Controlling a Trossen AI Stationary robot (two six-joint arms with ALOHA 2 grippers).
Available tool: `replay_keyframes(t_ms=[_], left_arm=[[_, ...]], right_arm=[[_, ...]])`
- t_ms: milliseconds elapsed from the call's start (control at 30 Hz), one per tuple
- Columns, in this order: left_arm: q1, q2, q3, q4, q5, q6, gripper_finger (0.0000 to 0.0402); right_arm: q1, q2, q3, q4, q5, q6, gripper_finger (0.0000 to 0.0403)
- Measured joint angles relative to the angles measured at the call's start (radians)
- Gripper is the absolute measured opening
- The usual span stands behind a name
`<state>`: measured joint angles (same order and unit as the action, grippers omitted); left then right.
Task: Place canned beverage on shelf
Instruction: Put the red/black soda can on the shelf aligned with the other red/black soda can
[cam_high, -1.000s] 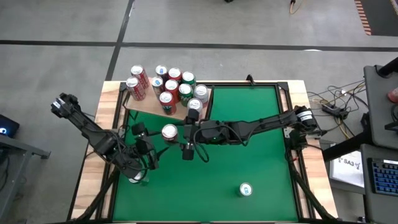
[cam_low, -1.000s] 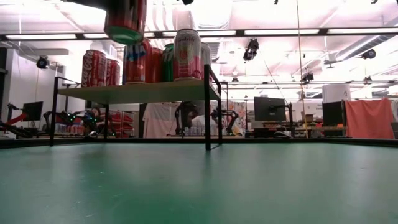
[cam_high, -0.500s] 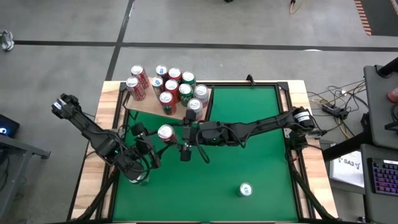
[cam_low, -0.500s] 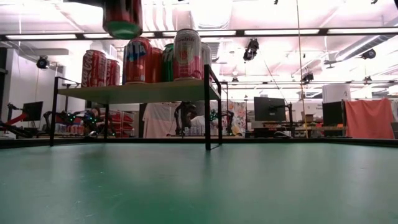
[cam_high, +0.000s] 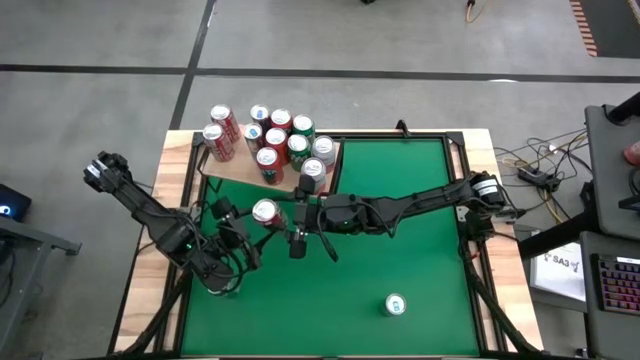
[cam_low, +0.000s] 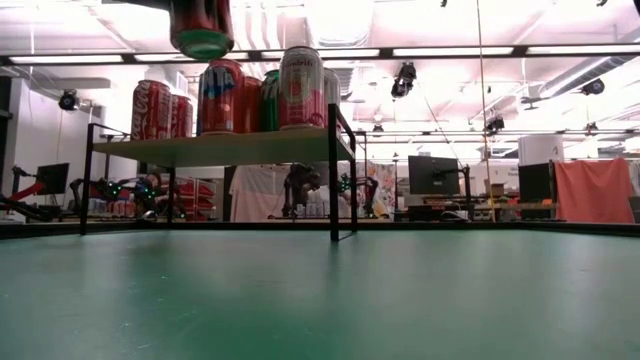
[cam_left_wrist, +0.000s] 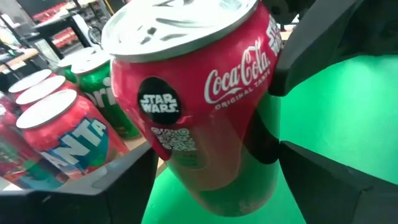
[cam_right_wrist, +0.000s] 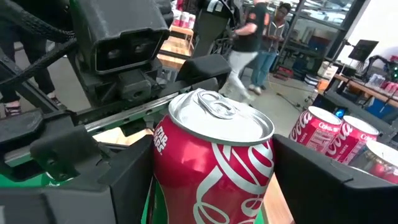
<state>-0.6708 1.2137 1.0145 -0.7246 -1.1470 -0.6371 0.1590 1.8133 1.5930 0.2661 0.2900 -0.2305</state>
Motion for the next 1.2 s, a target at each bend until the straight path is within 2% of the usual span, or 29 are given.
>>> replay_keyframes(t_ms=[133, 267, 400, 533, 867, 967, 1033, 1200], left_arm=[[0.002, 0.0, 0.0, -0.001, 0.042, 0.005, 0.0353], [0.002, 0.0, 0.0, 0.001, 0.029, 0.018, 0.0394], [0.002, 0.007, 0.0, 0.026, 0.018, 0.026, 0.0378], [0.004, 0.021, 0.0, 0.036, -0.049, 0.029, 0.0362], [0.02, 0.029, -0.002, 0.04, -0.087, -0.012, 0.0348], [0.02, 0.029, -0.002, 0.041, -0.104, -0.008, 0.0324], [0.02, 0.028, -0.002, 0.043, -0.109, -0.004, 0.0298], [0.02, 0.019, -0.002, 0.042, -0.093, 0.005, 0.0294]], right_arm=[[0.0, 0.0, -0.001, 0.013, -0.005, 0.011, 0.0278], [0.0, 0.0, -0.001, 0.015, -0.004, 0.03, 0.0278], [0.0, 0.0, -0.002, 0.005, -0.002, 0.103, 0.0278], [-0.001, 0.008, -0.002, 0.025, 0.012, 0.16, 0.0278], [-0.001, 0.036, -0.001, 0.084, 0.031, 0.139, 0.0278], [-0.001, 0.036, 0.0, 0.084, 0.027, 0.11, 0.0279], [0.0, 0.036, 0.001, 0.08, 0.026, 0.097, 0.0289], [0.001, 0.036, 0.001, 0.079, 0.024, 0.098, 0.0318]])
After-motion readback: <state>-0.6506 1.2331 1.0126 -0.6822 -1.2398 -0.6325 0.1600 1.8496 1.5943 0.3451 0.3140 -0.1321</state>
